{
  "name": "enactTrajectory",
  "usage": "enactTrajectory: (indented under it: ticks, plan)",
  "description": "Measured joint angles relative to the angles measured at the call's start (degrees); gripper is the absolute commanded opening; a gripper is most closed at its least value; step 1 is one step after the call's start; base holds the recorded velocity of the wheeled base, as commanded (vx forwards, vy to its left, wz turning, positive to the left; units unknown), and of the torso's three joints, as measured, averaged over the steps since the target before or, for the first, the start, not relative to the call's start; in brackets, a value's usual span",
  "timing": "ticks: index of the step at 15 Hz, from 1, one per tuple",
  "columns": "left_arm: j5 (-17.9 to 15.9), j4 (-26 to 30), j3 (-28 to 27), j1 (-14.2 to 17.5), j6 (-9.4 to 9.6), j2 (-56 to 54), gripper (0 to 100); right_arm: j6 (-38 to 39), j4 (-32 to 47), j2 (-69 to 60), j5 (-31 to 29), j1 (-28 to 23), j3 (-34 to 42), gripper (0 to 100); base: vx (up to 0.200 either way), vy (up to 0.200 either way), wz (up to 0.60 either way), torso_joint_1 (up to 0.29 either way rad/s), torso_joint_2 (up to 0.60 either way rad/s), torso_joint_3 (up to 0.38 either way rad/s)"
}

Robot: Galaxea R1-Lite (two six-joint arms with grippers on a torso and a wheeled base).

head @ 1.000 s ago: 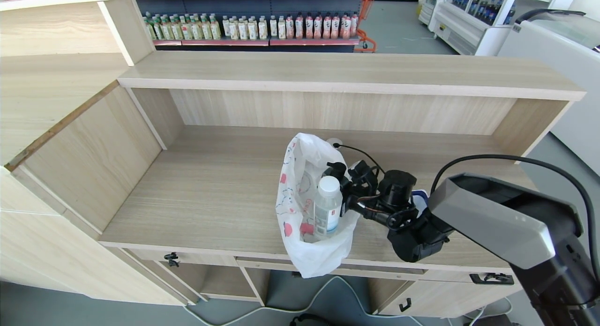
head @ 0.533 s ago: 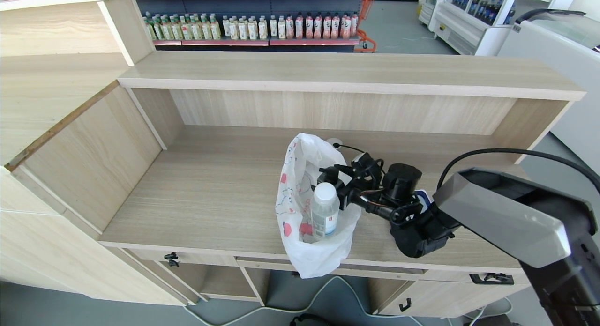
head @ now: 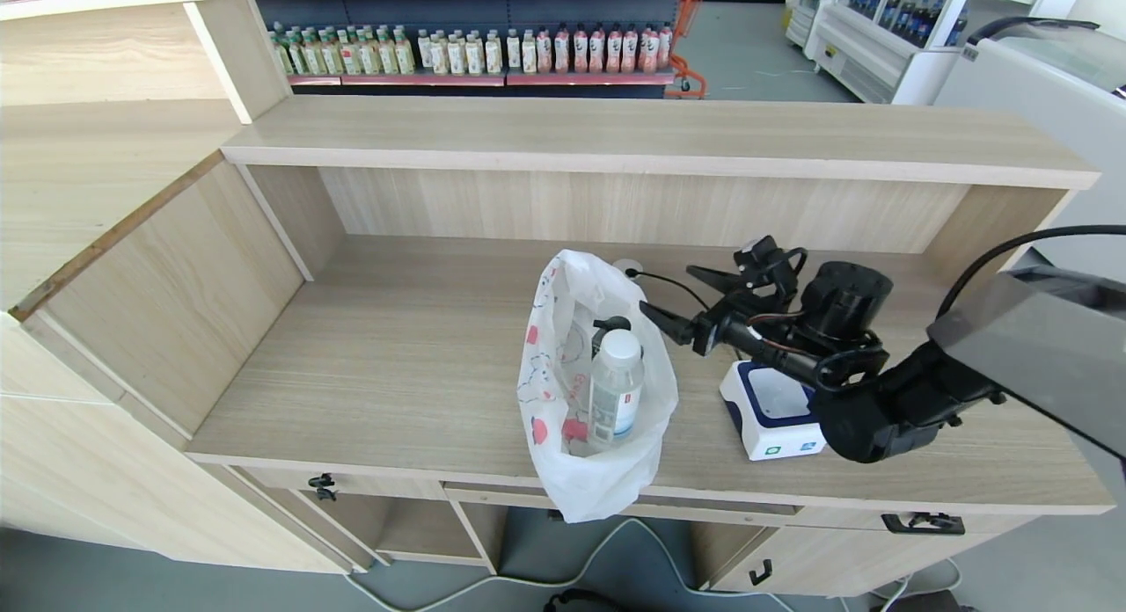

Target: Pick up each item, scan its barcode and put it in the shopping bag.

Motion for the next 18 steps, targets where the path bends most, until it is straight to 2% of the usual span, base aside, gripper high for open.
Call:
enactTrajectory:
  ticks: [3,5,7,9,15,16,18]
  plan:
    - [0.01,-0.02,0.0,0.0,0.0,0.0,100,-0.13,2.43,-11.08,-0.3,-2.56,9.31,100,0.0,0.0,0.0,0.0,0.0,0.0]
    - [0.01,-0.02,0.0,0.0,0.0,0.0,100,-0.24,8.45,-20.48,-2.19,-4.77,14.6,100,0.0,0.0,0.0,0.0,0.0,0.0]
    - [0.01,0.0,0.0,0.0,0.0,0.0,100,-0.13,15.26,-30.09,-6.95,-6.35,19.81,100,0.0,0.0,0.0,0.0,0.0,0.0]
    - [0.01,-0.02,0.0,0.0,0.0,0.0,100,0.17,19.21,-39.58,-12.07,-7.95,28.28,100,0.0,0.0,0.0,0.0,0.0,0.0]
    - [0.0,0.0,0.0,0.0,0.0,0.0,100,0.45,21.53,-60.03,-32.27,-10.97,55.82,100,0.0,0.0,0.0,0.0,0.0,0.0]
    - [0.0,0.0,0.0,0.0,0.0,0.0,100,0.56,21.78,-62.26,-33.49,-11.0,57.75,100,0.0,0.0,0.0,0.0,0.0,0.0]
    - [0.0,-0.02,0.0,0.0,0.0,0.0,100,1.51,27.89,-67.99,-33.94,-11.03,59.31,100,0.0,0.0,0.0,0.0,0.0,0.0]
